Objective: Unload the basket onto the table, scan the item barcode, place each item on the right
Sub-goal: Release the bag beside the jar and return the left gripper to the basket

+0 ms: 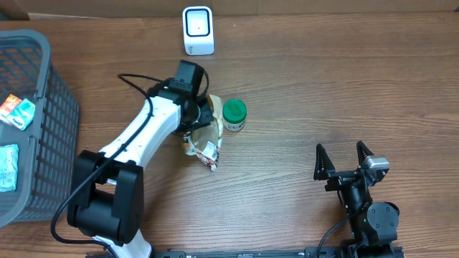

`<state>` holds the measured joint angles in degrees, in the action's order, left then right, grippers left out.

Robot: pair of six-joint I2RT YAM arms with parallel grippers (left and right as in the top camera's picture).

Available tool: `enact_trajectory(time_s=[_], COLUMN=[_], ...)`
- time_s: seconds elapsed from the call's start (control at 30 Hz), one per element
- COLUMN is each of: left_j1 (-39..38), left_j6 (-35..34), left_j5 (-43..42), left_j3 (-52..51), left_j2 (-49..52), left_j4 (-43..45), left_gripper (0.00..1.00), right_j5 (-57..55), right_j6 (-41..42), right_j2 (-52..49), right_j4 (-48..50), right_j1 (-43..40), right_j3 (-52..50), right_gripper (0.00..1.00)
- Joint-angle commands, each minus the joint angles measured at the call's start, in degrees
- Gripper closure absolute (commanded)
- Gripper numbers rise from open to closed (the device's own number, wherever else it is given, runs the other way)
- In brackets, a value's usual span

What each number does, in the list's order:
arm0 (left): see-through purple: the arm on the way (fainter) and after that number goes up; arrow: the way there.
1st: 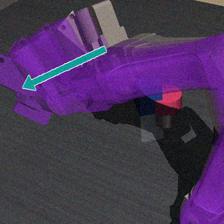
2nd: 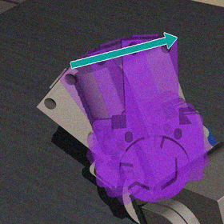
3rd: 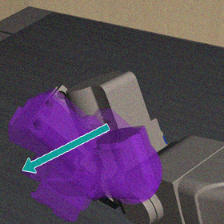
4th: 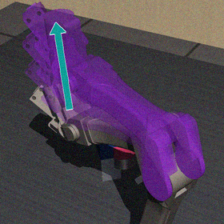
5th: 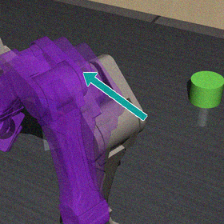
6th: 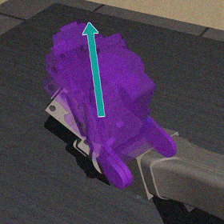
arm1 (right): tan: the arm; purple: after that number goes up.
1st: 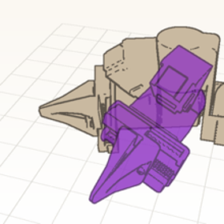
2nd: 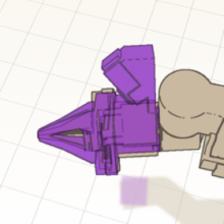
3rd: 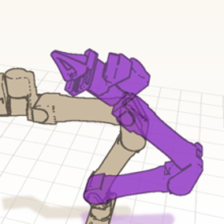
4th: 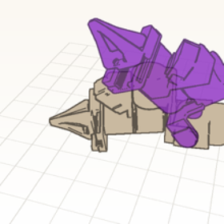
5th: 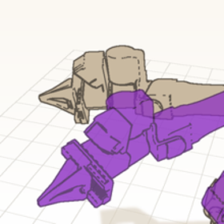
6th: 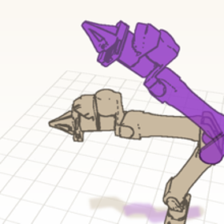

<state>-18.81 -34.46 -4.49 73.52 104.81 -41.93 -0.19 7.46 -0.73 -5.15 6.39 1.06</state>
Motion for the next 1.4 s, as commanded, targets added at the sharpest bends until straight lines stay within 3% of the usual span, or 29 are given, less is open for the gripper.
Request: enact_trajectory(time_s=[0.0, 0.07, 0.17, 0.4, 0.63, 0.93, 1.13, 1.37], left_j1=[-0.1, 0.5, 1.6, 5.5, 9.9, 22.6, 37.3, 50.4], left_j6=[1.5, 1.5, 1.7, 7.4, 15.5, 16.3, 10.4, 8.3], left_j5=[-0.4, -0.4, -0.4, 0.2, 4.2, 15.3, 22.9, 26.6], left_j3=[-0.2, -0.2, 0.1, 10.2, 33.6, 63.1, 65.8, 56.5], left_j2=[-0.1, -0.1, -0.3, -1.4, -2.0, -2.0, -2.0, -1.9], left_j4=[0.0, 0.0, -0.1, -9.9, -29.8, -46.8, -49.6, -45.4], left_gripper=[0.54, 0.45, 0.39, 0.38, 0.38, 0.31, 0.31, 0.29], right_j5=[0.3, 0.3, 0.3, 0.3, 0.3, 0.3, 0.3, 0.3], right_j6=[-0.1, -0.1, -0.1, -0.1, -0.1, -0.1, 0.0, 0.0], right_j2=[0.6, 0.6, 0.6, 0.6, 0.6, 0.6, 0.6, 0.6], right_j4=[0.3, 0.3, 0.3, 0.3, 0.3, 0.3, 0.3, 0.3], right_j1=[-0.2, -0.1, -0.2, -0.1, -0.1, -0.2, -0.2, -0.1], right_j3=[-0.6, -0.6, -0.6, -0.6, -0.6, -0.6, -0.6, -0.6], right_gripper=[0.00, 0.00, 0.00, 0.00, 0.00, 0.00, 0.00, 0.00])
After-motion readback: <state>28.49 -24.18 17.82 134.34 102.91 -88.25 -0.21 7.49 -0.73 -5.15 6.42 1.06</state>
